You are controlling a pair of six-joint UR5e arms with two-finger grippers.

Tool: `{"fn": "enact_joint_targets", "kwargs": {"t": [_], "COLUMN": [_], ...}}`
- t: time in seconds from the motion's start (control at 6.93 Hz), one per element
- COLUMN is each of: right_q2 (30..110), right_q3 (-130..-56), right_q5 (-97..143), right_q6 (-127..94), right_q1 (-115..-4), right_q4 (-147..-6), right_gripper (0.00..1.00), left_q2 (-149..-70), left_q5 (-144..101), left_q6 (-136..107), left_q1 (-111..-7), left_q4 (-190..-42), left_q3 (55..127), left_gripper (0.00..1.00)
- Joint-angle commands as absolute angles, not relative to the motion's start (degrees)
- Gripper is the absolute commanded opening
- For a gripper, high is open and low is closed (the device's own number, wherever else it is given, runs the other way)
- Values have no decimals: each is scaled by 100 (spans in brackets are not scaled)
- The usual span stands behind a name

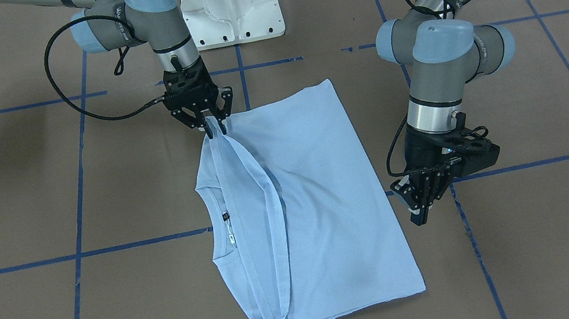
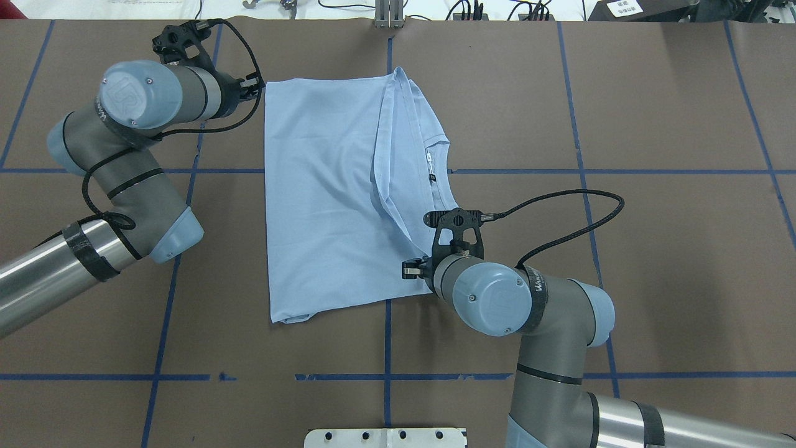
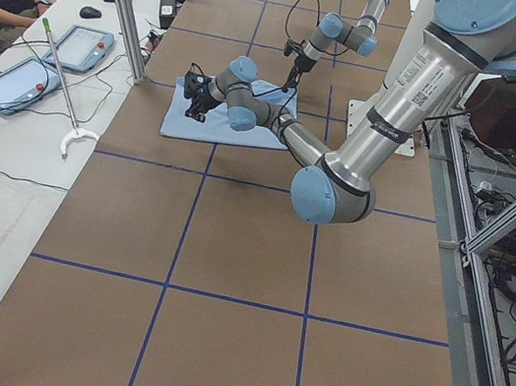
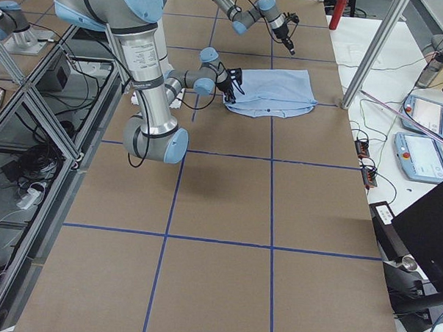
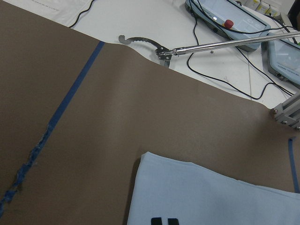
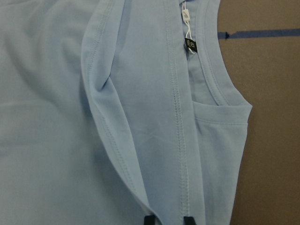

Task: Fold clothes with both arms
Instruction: 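Pull the grasped corner with the right gripper to straighten the fold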

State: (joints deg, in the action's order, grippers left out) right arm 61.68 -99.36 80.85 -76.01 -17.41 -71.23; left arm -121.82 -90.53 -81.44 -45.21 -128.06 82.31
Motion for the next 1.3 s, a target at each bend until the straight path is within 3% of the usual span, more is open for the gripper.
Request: {"fn": "enact_joint_targets", "kwargs": {"t": [0.0,0.43,0.87,1.15], "right_q2": [6100,6834,6865,6855], "right_q3": [-9914,-10659,-10635,-10635], "right_q5": [8103,8095,7612,7611], "right_q6": [-7577,-7663,-8111,-8112], "right_q1": [-1757,-1802,-1240,-1274], "right_q4": [-7102,-7093,-7102,-7102], "right_gripper": [0,0,0,46], "left_q2": [-12182,-12103,-12094,-12094], "left_q5": [-9053,-9044,-9035,-9035], "left_q6": [-8165,-8165,-8165,-8165], "left_q1": [-4509,-4491,-4491,-4491], "left_q4": [-12806,-12814,-12814,-12814], "left_q3": [8227,8244,8235,8235], "left_gripper": [17,17,17,17]}}
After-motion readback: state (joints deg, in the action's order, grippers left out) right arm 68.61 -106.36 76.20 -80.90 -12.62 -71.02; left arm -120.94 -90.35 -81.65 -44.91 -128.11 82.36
